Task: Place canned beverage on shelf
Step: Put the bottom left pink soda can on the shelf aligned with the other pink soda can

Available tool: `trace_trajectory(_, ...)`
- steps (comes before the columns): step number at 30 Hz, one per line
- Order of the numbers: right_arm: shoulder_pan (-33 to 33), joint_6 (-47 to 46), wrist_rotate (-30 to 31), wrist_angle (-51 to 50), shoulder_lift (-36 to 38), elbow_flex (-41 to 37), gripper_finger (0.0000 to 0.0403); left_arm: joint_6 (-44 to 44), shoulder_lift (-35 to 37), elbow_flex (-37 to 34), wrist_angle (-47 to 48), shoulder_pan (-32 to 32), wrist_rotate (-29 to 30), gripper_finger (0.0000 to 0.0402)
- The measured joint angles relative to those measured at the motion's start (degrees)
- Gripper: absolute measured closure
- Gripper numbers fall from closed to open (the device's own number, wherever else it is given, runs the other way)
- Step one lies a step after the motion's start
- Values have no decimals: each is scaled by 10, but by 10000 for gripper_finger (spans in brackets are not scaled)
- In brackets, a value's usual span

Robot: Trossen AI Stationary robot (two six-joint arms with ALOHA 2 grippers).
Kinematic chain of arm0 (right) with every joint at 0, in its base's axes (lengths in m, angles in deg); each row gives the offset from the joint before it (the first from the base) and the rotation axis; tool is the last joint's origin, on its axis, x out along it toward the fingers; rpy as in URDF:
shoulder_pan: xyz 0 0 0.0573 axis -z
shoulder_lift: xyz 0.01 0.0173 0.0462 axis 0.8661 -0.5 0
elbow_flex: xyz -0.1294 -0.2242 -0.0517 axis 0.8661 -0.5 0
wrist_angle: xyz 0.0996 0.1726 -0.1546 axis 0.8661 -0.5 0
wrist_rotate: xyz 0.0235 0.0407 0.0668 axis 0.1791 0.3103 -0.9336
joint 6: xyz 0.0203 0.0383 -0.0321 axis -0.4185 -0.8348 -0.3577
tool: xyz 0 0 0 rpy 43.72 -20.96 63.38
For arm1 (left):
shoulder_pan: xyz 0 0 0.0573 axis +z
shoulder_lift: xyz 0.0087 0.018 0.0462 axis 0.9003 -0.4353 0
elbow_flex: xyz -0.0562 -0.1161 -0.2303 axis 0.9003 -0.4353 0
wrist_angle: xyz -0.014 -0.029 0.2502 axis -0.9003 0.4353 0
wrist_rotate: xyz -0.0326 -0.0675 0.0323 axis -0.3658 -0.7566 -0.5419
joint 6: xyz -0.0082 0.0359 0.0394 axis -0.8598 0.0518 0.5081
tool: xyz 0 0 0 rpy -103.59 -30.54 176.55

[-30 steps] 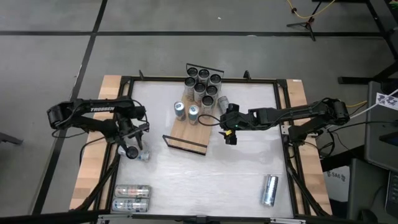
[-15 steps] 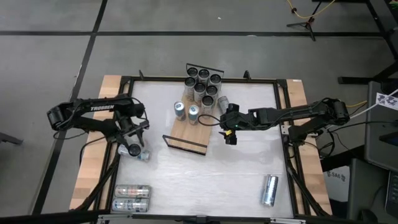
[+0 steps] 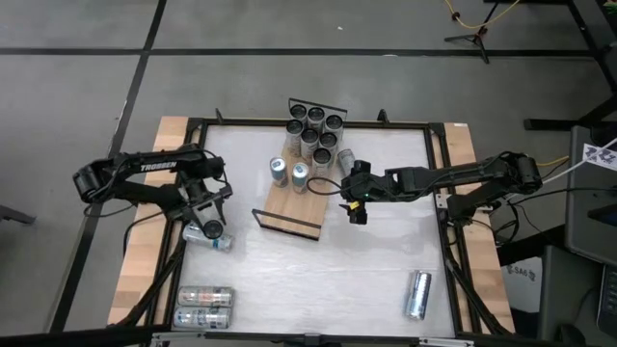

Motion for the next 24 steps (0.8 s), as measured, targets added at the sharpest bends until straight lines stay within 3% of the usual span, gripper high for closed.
trace_trajectory(7, 0, 0, 0, 0, 0, 0, 51, -47, -4, 0, -48, 1, 5, 177)
trace_trajectory(24, 0, 0, 0, 1, 0, 0, 51, -53, -52, 0, -64, 8, 12, 177)
